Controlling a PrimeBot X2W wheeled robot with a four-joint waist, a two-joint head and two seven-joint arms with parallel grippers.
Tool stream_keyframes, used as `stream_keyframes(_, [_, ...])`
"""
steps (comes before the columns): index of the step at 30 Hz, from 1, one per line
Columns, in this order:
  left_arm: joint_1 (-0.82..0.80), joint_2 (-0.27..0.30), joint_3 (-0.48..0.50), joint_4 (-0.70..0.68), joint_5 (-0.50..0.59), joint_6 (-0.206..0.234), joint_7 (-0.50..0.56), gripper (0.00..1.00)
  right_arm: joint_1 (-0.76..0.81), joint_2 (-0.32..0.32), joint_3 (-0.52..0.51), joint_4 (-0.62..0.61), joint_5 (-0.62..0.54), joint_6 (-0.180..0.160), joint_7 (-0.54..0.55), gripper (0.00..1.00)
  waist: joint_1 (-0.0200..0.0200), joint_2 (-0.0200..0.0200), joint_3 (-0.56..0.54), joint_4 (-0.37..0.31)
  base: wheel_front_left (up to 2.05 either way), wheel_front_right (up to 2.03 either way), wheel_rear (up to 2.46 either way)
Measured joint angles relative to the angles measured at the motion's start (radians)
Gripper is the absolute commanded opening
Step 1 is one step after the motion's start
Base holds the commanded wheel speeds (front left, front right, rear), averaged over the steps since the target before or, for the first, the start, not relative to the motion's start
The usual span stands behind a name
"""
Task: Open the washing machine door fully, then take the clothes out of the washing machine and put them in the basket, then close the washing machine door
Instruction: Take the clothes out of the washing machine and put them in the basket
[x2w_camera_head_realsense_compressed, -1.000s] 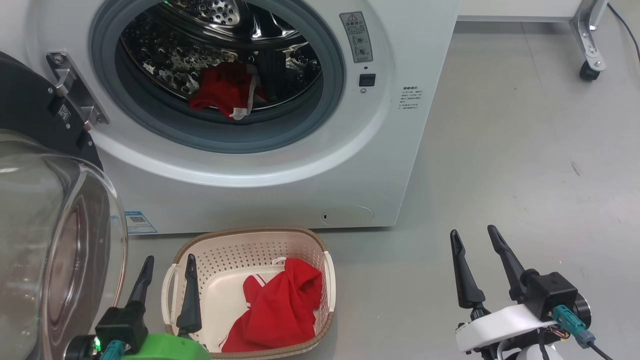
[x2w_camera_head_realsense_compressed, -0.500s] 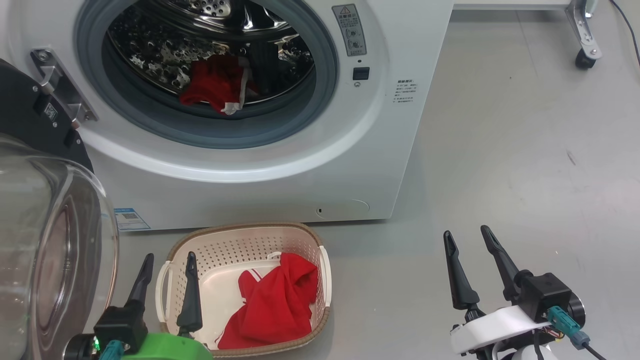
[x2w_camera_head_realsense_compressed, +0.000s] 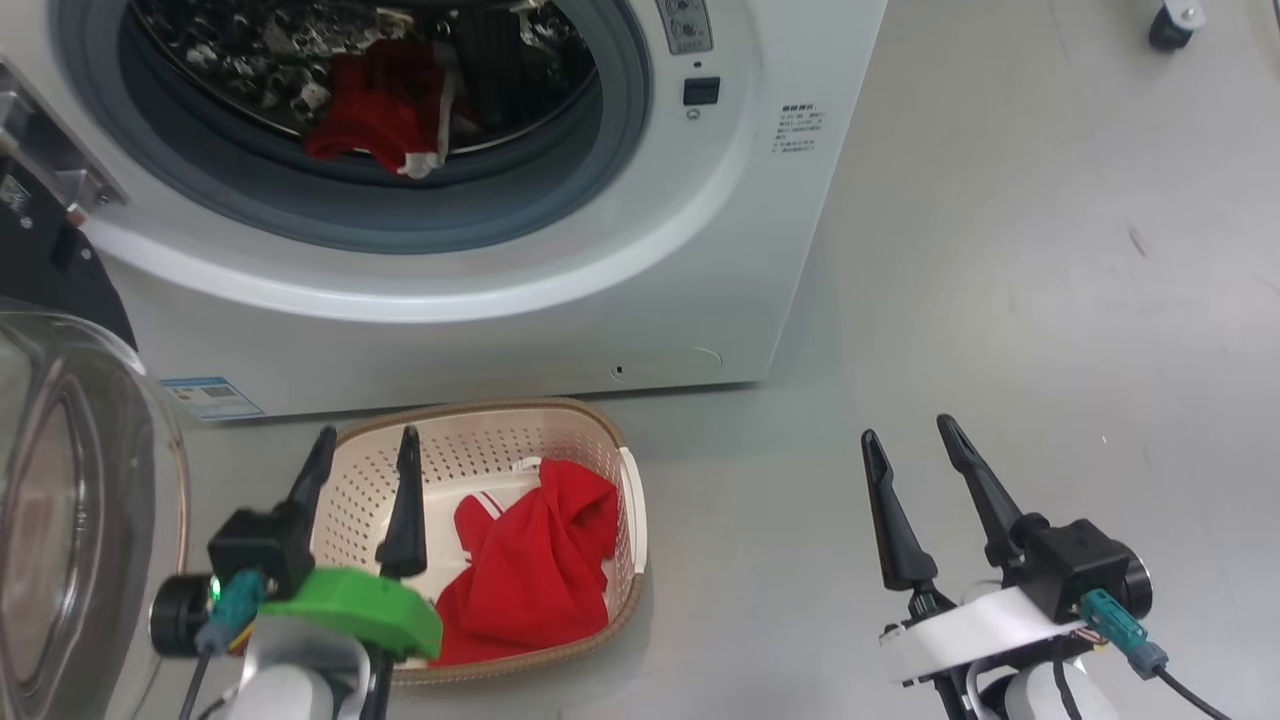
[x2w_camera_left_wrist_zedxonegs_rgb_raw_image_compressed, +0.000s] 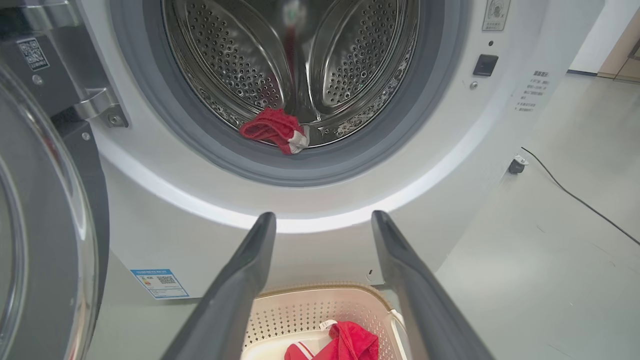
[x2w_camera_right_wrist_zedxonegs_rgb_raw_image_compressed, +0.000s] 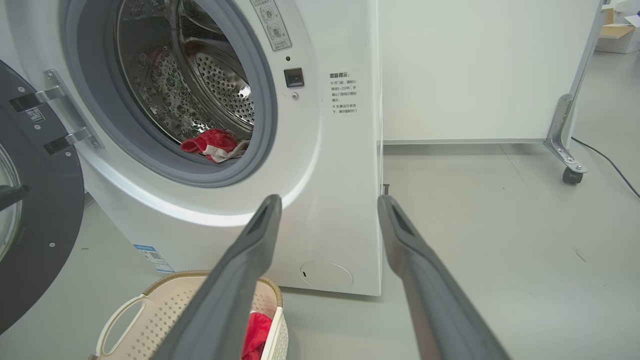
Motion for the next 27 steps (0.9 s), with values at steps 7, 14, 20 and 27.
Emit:
stream_keyframes(7, [-0.170,-0.002,-0.020,0.062,-0.011,-0.014,0.069,1.00,-0.060,-0.001,0.003,-0.030,-0.008,0.000,0.000,1.00,0.0000,0.0000,0.081,-0.018,0.00,0.00,0.00])
stream_keyframes(14, [-0.360,0.000,-0.021,0.135,-0.011,-0.030,0.161,1.00,-0.123,-0.002,0.017,-0.044,-0.007,0.000,0.000,1.00,0.0000,0.0000,0.166,-0.041,0.00,0.00,0.00])
stream_keyframes(20, [-0.514,0.037,-0.007,0.196,-0.019,-0.046,0.254,1.00,-0.158,-0.003,0.030,-0.050,0.023,-0.001,0.000,1.00,0.0000,0.0000,0.234,-0.068,0.00,0.00,0.00])
stream_keyframes(27, [-0.662,0.130,0.034,0.259,-0.016,-0.054,0.362,1.00,-0.206,-0.004,0.072,-0.051,0.067,-0.001,0.000,1.00,0.0001,0.0000,0.297,-0.117,0.00,0.00,0.00])
